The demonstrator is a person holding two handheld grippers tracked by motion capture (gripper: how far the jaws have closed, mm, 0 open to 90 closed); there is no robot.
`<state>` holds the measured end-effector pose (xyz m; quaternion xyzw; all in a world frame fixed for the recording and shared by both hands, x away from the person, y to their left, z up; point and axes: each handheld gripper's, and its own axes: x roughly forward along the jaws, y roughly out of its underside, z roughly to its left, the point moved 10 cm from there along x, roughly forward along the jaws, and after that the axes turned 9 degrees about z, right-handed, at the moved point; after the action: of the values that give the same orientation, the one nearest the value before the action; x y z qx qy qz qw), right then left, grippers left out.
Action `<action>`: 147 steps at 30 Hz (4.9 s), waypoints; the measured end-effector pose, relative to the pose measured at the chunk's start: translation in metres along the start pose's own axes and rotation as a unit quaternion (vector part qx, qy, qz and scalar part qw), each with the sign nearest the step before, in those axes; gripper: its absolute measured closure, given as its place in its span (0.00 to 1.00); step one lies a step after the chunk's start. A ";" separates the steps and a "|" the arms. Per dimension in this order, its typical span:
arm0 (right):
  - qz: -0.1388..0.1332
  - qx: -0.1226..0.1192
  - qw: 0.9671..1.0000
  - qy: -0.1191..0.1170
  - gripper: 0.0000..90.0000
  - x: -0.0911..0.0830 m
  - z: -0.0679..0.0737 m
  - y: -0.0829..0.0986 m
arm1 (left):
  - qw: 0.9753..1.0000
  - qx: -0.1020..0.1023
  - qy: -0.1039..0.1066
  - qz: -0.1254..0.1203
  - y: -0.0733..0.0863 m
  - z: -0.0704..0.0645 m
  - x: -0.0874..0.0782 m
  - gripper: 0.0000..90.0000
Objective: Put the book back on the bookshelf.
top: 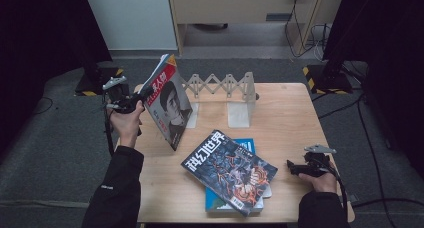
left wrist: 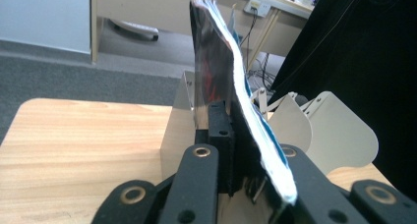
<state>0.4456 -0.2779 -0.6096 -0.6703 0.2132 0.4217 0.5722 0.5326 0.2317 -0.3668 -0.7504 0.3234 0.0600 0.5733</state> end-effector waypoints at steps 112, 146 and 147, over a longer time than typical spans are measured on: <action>0.003 -0.004 1.000 -0.003 0.01 0.001 0.002 0.000 | 0.991 0.113 -0.049 -0.047 0.016 -0.031 -0.027 0.36; -0.043 -0.013 0.999 -0.027 0.31 -0.042 0.043 -0.023 | 0.984 0.112 0.076 0.112 0.212 -0.048 0.000 0.32; -0.047 -0.014 0.998 -0.031 0.31 -0.044 0.046 -0.024 | 0.983 0.110 0.086 0.122 0.218 -0.051 0.002 0.32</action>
<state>0.4255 -0.2366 -0.5595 -0.6741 0.1582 0.4178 0.5883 0.3989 0.1558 -0.5300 -0.6401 0.4654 0.0295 0.6106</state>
